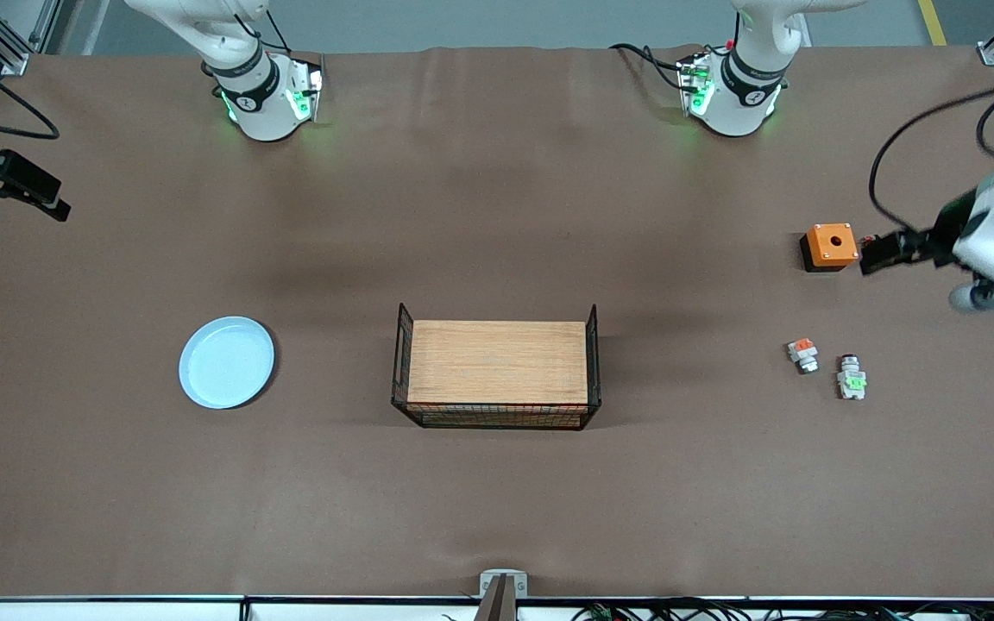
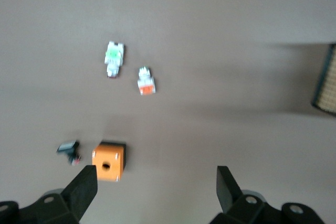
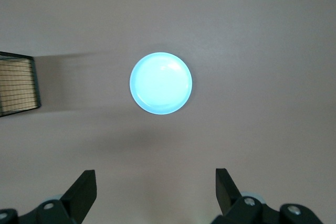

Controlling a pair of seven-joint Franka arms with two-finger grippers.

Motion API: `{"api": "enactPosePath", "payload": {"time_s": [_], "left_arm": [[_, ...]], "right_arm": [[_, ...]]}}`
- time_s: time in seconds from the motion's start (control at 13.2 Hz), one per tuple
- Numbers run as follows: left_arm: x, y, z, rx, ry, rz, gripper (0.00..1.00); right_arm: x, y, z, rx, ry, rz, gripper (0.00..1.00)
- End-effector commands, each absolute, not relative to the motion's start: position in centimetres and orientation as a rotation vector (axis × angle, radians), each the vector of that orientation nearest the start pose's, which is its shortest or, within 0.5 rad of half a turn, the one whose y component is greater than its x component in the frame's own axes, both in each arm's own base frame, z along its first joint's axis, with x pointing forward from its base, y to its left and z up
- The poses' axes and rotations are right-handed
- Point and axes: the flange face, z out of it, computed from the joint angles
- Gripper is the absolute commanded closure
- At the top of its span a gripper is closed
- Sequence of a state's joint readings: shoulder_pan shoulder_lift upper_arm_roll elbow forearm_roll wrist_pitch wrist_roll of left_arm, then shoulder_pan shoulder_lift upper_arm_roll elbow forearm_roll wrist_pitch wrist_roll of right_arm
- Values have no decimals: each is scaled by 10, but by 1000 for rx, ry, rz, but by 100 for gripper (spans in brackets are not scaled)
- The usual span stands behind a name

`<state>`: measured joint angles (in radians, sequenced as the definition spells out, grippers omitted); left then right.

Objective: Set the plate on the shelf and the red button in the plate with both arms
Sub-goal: 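Reach the right gripper to the plate while the left gripper reaches the green switch, then grasp the plate rim with the right gripper while the left gripper grasps the switch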

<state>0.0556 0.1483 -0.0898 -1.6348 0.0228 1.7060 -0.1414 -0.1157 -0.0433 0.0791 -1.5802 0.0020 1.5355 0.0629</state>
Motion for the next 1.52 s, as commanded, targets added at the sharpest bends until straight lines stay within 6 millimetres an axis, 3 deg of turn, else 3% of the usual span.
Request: {"api": "enactPosePath", "payload": {"time_s": [0.0, 0.08, 0.23, 0.38, 0.53, 0.84, 1.06, 1.29, 1.44], "left_arm": [[609, 0, 444, -3108, -162, 65, 0], [614, 5, 415, -3115, -156, 37, 0], [625, 36, 360, -3128, -132, 57, 0], [629, 65, 319, -3137, -143, 91, 0], [633, 87, 295, -3147, -84, 73, 1], [639, 115, 238, -3158, -20, -1, 4], [640, 125, 214, -3160, 17, -20, 10], [641, 127, 200, -3163, 16, -21, 17], [641, 127, 191, -3162, 20, -16, 29]], "right_arm": [[561, -33, 600, -3150, 154, 63, 0], [569, -40, 579, -3147, 170, 80, 0], [575, -46, 540, -3147, 181, 63, 0], [579, -54, 493, -3148, 198, 15, 0], [588, -61, 449, -3143, 210, 4, 0], [611, -88, 364, -3154, 237, 53, 0], [617, -100, 298, -3139, 261, 119, 0], [617, -99, 263, -3127, 273, 170, 0], [615, -100, 240, -3112, 303, 210, 0]]}}
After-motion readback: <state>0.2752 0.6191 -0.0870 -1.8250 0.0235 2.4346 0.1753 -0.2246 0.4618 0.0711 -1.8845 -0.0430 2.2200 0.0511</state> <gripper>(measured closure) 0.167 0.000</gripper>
